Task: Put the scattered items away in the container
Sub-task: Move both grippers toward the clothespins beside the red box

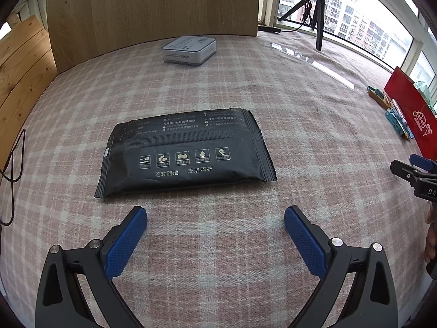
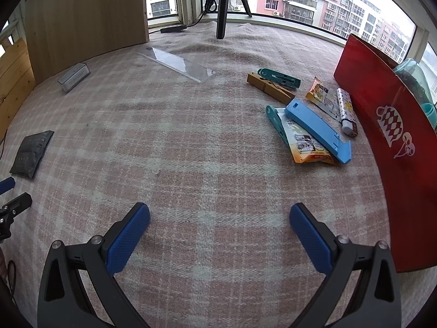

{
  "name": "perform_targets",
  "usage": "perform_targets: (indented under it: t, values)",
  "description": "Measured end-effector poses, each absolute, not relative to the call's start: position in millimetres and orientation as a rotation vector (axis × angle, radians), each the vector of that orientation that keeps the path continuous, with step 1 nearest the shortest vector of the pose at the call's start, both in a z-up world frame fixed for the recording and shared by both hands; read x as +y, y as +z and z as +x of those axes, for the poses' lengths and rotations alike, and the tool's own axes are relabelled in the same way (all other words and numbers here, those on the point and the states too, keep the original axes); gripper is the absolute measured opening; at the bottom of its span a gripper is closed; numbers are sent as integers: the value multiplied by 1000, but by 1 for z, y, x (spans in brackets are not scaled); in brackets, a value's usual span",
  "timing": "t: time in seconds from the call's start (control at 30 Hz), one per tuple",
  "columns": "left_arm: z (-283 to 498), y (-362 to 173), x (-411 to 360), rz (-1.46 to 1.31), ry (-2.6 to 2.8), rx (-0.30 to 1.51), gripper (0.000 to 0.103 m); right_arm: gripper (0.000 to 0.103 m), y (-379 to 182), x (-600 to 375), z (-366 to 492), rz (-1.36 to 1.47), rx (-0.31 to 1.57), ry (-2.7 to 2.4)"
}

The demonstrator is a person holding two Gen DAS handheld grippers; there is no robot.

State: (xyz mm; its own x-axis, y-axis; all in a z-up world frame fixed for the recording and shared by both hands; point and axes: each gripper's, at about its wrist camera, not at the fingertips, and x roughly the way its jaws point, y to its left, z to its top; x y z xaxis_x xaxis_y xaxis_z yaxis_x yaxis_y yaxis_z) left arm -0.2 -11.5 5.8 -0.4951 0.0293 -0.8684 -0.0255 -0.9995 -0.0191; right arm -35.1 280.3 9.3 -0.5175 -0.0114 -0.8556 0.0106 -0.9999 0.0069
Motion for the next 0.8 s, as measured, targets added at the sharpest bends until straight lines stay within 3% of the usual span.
perform_targets:
  t: [0.4, 0.67, 0.8]
  values:
    - [22, 49, -50, -1526, 2767, -40, 96, 103, 45, 263, 2, 1285, -119, -2713]
    - [25, 78, -63, -1472, 2805, -49, 96, 103, 77, 226, -1, 1300, 103, -2793]
    - [21, 94, -70, -1447, 2805, -71, 96, 103, 97, 224, 0, 1291, 84, -2843]
